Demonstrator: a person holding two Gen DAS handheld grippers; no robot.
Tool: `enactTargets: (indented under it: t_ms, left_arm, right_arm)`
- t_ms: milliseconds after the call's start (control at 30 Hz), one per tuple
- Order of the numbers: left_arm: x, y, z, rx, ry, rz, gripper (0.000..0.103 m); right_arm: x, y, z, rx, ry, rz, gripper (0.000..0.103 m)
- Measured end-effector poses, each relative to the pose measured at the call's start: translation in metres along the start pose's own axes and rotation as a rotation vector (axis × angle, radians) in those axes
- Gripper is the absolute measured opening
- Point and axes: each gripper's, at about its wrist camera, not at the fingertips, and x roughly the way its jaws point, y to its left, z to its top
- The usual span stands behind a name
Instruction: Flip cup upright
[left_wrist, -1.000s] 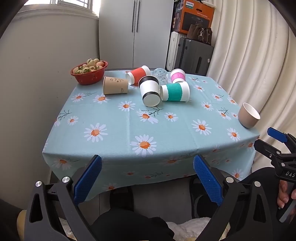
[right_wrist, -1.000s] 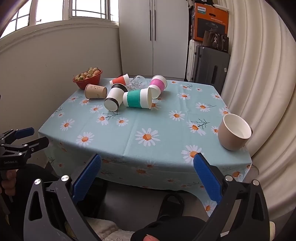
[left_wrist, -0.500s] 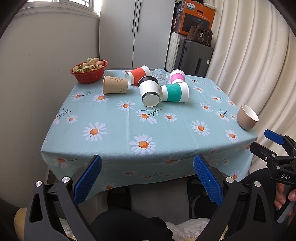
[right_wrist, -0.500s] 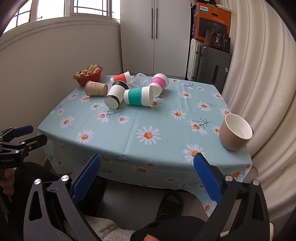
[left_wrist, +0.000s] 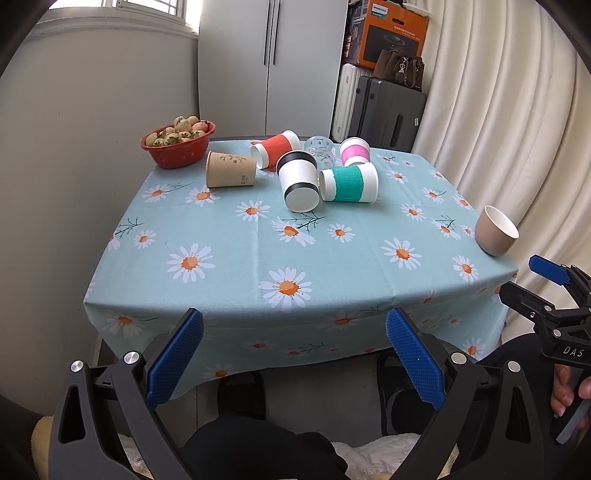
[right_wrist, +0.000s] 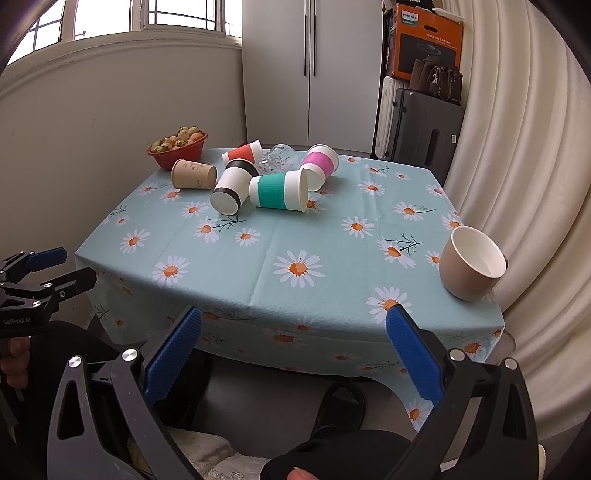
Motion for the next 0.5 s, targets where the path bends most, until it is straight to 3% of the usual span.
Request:
enactTargets:
  t_ms: [500]
  left_arm:
    - [-0.0004, -0.0022, -0.0003, -0.002, 0.001, 0.0, 0.097]
  right_arm:
    - [0.0008, 0.0011, -0.0004, -0.005, 0.004, 0.003, 0.098]
